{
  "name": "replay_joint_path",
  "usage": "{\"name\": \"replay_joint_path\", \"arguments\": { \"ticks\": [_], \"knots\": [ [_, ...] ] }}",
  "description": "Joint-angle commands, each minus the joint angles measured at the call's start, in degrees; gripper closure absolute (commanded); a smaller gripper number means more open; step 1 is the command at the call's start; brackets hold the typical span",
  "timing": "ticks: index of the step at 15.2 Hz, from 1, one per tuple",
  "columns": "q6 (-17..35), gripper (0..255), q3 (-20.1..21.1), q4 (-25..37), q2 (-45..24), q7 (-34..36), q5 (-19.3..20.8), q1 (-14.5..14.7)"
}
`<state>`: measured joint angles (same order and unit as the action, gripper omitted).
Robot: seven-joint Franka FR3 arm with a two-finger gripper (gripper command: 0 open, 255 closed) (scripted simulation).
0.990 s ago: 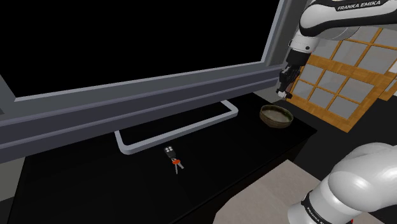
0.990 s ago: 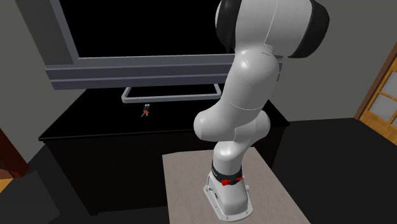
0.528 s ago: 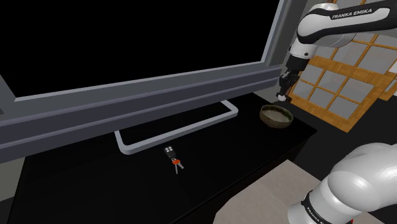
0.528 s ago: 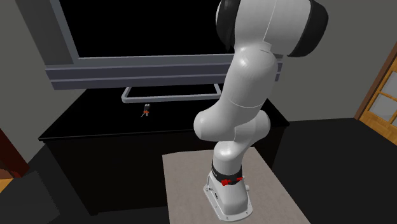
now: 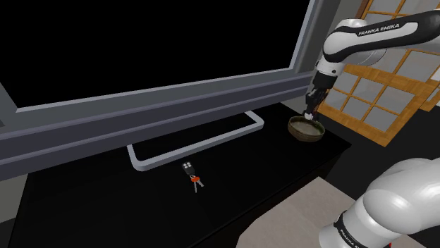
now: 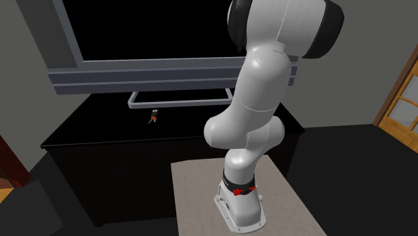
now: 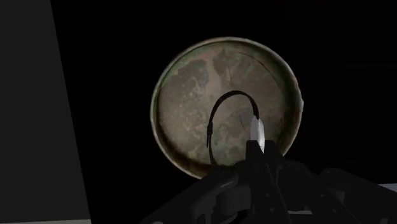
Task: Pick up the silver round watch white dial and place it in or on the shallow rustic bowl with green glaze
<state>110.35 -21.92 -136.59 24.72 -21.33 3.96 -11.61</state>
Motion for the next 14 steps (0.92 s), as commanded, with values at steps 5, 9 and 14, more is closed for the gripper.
{"name": "replay_joint_path", "arguments": {
  "ticks": [5, 9, 14],
  "knots": [
    [4.7, 255, -0.7, -3.5, -1.3, -0.5, 0.0, 0.0],
    [4.7, 255, -0.7, -3.5, -1.3, -0.5, 0.0, 0.0],
    [4.7, 0, -0.7, -3.4, -1.3, -0.5, 0.0, 0.0]
  ]
}}
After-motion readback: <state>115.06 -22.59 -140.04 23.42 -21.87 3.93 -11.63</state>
